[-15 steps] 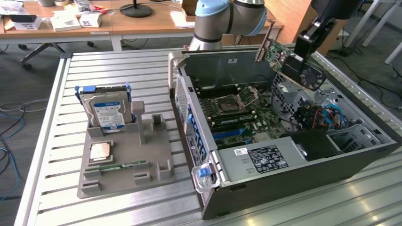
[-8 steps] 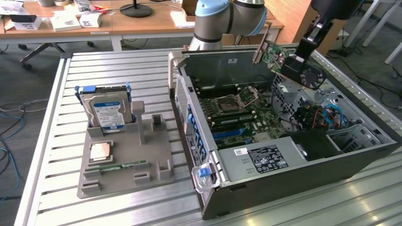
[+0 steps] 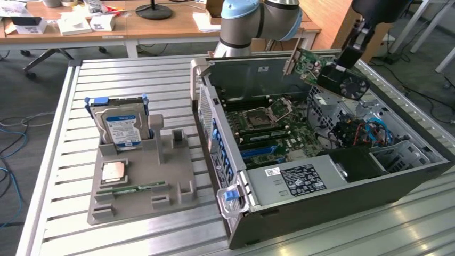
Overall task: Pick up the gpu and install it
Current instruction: 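Insert the gpu into the slot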
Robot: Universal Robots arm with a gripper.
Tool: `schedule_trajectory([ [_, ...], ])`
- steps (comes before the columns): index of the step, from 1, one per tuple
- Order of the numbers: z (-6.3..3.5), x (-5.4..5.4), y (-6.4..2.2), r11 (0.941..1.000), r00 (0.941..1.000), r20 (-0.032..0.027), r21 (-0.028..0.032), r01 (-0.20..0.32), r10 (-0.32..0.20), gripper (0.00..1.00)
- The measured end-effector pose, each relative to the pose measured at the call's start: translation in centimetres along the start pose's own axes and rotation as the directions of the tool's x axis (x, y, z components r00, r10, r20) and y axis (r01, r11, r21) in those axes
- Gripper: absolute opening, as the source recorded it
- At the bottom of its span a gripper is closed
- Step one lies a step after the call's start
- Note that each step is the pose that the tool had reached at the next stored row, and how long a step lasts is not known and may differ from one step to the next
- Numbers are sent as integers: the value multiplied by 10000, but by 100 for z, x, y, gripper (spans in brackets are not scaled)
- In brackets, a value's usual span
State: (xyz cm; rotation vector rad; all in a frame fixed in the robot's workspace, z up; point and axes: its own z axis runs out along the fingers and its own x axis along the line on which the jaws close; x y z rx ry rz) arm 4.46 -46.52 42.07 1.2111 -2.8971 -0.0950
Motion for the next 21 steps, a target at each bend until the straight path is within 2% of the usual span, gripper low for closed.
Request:
schedule_trajectory([
  [5,4,0,0,9958,9958,-51,-23,913,-913,26],
  [10,9,0,0,9834,9834,-99,-51,1811,-1812,26],
  [13,13,0,-1,9722,9722,-125,-69,2339,-2340,26],
  [16,16,0,-1,9581,9580,-151,-89,2862,-2863,26],
  [21,22,0,-1,9283,9281,-192,-126,3717,-3719,26],
])
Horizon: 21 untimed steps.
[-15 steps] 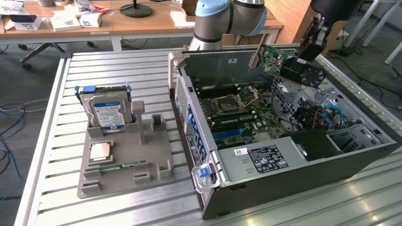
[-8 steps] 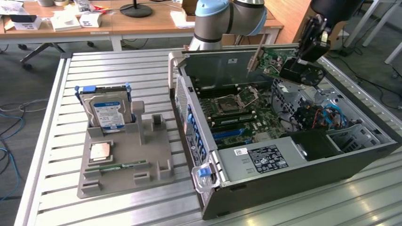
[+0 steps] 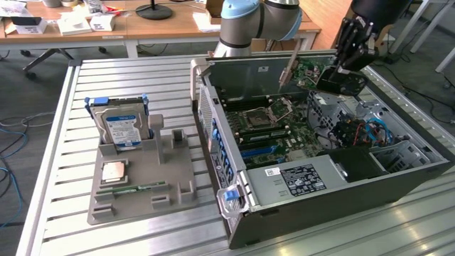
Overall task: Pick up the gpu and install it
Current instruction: 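Insert the gpu into the slot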
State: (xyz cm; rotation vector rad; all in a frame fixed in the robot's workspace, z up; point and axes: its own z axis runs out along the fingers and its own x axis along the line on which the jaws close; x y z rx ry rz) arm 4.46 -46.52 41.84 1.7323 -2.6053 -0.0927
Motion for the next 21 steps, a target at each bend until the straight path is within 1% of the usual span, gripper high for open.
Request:
schedule_trajectory([
  [3,4,0,0,9986,9986,-29,-13,531,-531,26],
  [7,9,0,-1,9921,9921,-68,-33,1251,-1251,26],
  [10,13,0,-1,9842,9842,-95,-50,1769,-1769,26],
  [12,16,0,-1,9773,9772,-113,-62,2119,-2120,26],
  [15,21,1,-1,9649,9648,-138,-80,2624,-2625,26],
  [17,24,1,-1,9554,9553,-155,-93,2951,-2952,26],
  [18,23,0,-1,9521,9520,-162,-98,3056,-3057,26],
  [21,24,0,-1,9516,9515,-162,-98,3071,-3072,26],
])
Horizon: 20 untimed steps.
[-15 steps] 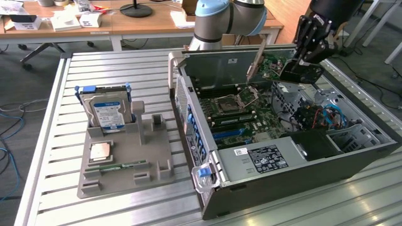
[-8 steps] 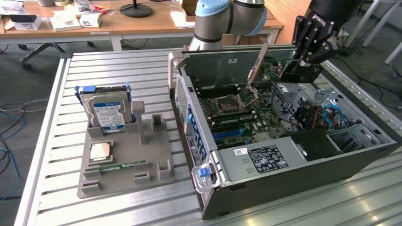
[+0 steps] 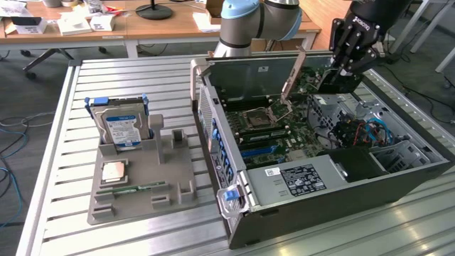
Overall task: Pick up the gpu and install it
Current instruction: 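Insert the gpu into the slot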
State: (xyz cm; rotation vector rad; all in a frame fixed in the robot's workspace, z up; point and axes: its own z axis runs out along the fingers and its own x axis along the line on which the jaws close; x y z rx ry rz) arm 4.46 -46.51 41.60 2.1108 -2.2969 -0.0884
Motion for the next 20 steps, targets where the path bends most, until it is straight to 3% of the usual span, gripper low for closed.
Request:
schedule_trajectory([
  [3,3,0,5,10000,10000,17,15,3,-3,26],
  [8,24,3,41,9998,9998,189,196,30,-33,26],
  [11,43,8,81,9997,9997,226,250,43,-49,26],
  [14,67,12,121,9993,9996,272,364,75,-85,26],
  [20,104,17,172,9976,9992,360,666,159,-184,26],
])
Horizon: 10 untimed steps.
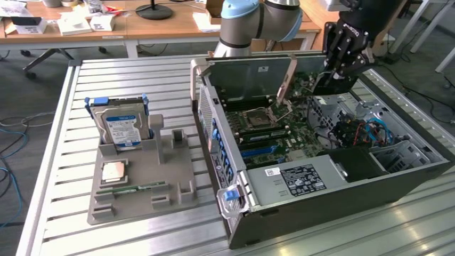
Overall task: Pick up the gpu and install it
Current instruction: 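Insert the gpu into the slot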
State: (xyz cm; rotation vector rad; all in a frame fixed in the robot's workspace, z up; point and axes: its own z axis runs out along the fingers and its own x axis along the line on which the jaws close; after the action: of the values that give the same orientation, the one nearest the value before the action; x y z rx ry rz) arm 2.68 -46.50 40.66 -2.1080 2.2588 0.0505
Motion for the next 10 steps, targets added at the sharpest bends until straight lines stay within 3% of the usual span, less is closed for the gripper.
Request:
schedule_trajectory([
  [2,8,1,8,10000,10000,12,59,35,-35,26],
  [6,8,1,9,10000,10000,12,60,40,-40,26],
  [10,18,4,85,10000,10000,14,60,40,-40,26],
])
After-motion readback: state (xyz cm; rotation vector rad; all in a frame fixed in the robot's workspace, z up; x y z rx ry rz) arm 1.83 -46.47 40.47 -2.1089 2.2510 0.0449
